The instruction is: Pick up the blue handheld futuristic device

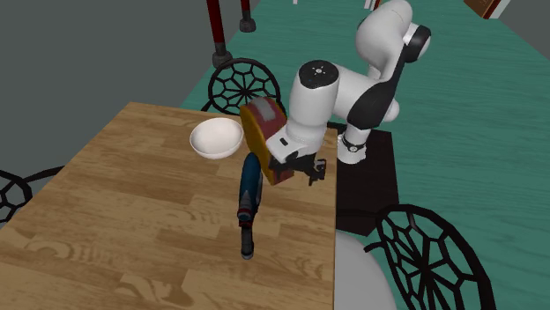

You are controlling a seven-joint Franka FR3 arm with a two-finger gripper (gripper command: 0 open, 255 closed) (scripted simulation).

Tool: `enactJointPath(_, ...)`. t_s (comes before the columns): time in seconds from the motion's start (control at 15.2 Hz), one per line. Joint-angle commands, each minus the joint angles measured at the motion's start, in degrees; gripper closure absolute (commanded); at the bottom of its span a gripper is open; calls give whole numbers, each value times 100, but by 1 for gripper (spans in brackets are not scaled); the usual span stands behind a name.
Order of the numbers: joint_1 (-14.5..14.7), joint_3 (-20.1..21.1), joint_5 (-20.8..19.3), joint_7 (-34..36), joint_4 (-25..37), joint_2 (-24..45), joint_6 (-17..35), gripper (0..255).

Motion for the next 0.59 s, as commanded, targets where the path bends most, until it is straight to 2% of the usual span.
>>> enactJointPath(0.0, -79, -80, 94, -212, 464, 370, -4, 0)
enactJointPath(0.26, -303, -191, 366, -601, 1644, 1226, -167, 0)
enactJointPath(0.53, -666, -228, 706, -942, 3181, 2236, -532, 0)
